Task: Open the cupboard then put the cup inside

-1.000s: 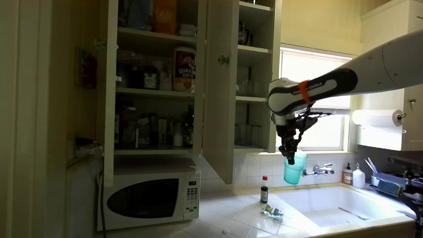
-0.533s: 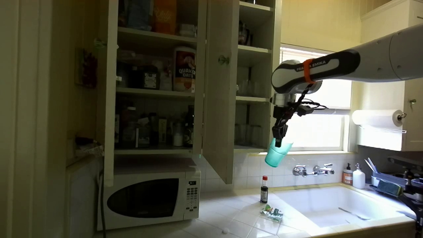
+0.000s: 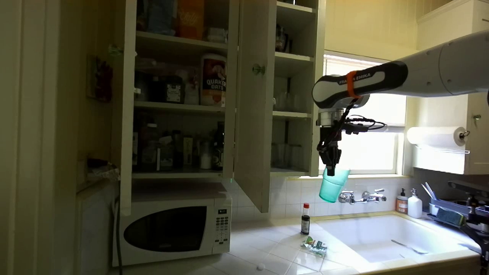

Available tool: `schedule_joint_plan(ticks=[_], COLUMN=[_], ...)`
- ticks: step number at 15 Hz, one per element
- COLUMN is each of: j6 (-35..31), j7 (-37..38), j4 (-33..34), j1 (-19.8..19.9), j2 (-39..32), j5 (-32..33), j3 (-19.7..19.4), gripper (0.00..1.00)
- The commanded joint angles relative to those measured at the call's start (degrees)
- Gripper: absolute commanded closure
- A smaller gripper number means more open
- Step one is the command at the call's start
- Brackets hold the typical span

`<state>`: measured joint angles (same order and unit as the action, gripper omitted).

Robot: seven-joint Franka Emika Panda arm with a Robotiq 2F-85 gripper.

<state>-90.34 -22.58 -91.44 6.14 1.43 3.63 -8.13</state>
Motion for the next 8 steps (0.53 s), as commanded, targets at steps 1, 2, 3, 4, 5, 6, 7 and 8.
schedule_joint_plan(ticks=[1, 2, 3, 4, 5, 6, 7, 8], j6=[0.24, -1.03, 1.73, 3.76, 5.1, 6.3, 7.61, 8.91], j7=[0.12, -3.03, -8.67, -11.83, -15.29, -18.94, -22.52, -26.35], j4=[0.3, 0.74, 3.32, 5.39, 7.08, 8.77, 10.62, 12.95], j1=[0.3, 0.19, 0.2, 0.36, 0.47, 0.62, 0.76, 1.0], j2=[-0.16, -0.1, -0.96, -1.54, -1.85, -2.21, -2.65, -3.52], j5=[0.0, 1.23, 2.88, 3.45, 4.42, 4.76, 5.32, 5.6], j3=[0.27, 0.37, 0.35, 0.22, 0.15, 0.01, -0.12, -0.31], gripper=[0.98, 0.98, 0.98, 0.98, 0.98, 0.98, 0.98, 0.98])
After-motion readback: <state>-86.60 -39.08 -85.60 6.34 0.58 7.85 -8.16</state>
